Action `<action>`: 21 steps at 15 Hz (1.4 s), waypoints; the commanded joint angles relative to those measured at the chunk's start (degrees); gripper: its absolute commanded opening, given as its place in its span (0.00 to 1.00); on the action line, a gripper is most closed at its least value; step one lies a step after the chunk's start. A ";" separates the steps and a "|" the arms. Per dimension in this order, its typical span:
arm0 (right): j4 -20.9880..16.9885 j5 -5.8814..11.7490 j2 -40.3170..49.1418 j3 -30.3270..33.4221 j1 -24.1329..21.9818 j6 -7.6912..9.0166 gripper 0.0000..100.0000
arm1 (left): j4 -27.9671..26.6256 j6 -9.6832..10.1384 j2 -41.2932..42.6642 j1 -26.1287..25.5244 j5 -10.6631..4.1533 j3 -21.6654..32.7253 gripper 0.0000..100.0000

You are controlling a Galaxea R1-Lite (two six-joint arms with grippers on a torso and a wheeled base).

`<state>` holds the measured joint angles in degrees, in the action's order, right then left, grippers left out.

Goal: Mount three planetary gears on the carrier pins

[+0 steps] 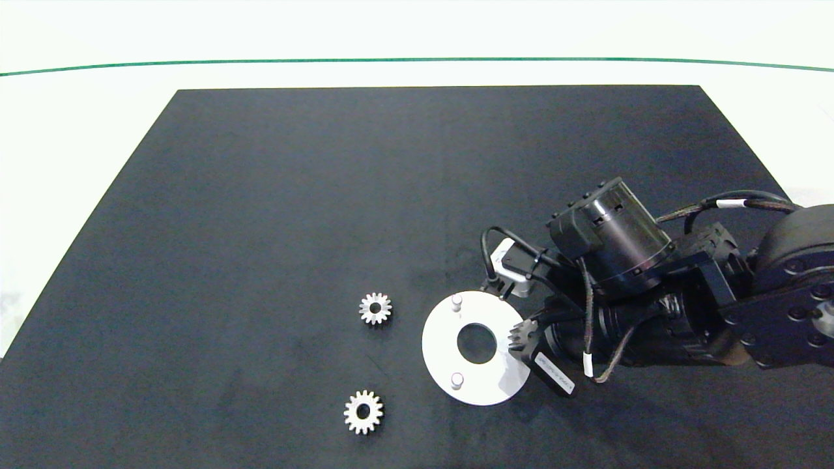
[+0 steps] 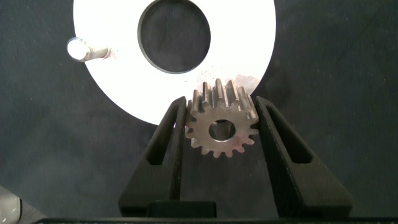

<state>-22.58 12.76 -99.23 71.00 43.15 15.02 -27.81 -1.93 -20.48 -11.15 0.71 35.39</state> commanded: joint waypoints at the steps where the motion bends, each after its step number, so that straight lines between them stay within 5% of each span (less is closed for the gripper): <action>1: -0.10 -0.02 -0.70 0.02 0.00 -0.08 0.19 | -0.14 -0.01 -0.26 -0.01 0.00 0.03 1.00; 2: 0.08 0.07 -1.05 0.02 0.00 -0.96 0.19 | -0.23 -0.01 -0.26 -0.01 0.00 0.03 1.00; 3: 0.08 0.07 -1.32 0.11 0.09 -1.48 1.00 | -0.23 -0.01 -0.17 -0.01 0.00 0.03 1.00; 11: -0.01 0.07 4.75 -2.18 0.53 -2.01 1.00 | -0.23 -0.01 0.27 0.08 0.00 -0.23 1.00; 14: 0.25 4.38 24.17 -9.91 1.49 -2.10 1.00 | -0.23 -0.01 1.58 0.08 -0.09 -1.11 1.00; 16: 0.08 10.97 42.28 -19.05 -1.14 -1.92 1.00 | 0.56 -0.62 1.23 0.08 -0.27 -3.75 1.00; 17: -0.45 14.66 48.96 -21.78 -2.73 -1.66 1.00 | 1.44 -2.73 0.97 0.08 -0.44 -5.86 1.00; 18: -1.42 16.15 54.32 -23.54 -3.78 -1.40 1.00 | 2.41 -6.60 0.00 0.17 -0.44 -7.44 1.00; 19: -6.08 16.24 61.70 -24.15 -6.42 -1.13 1.00 | 4.96 -14.16 -2.11 0.26 -0.09 -9.64 1.00; 20: -10.65 16.24 66.62 -23.71 -8.79 -1.04 1.00 | 6.63 -18.64 -5.36 0.26 0.00 -10.08 1.00; 21: -13.37 16.15 70.75 -23.62 -10.28 -0.96 1.00 | 7.33 -20.75 -8.26 0.17 0.00 -10.08 1.00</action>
<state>-28.66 25.95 -48.79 51.63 39.06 13.49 -21.74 -19.65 -23.28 -10.97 0.60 26.59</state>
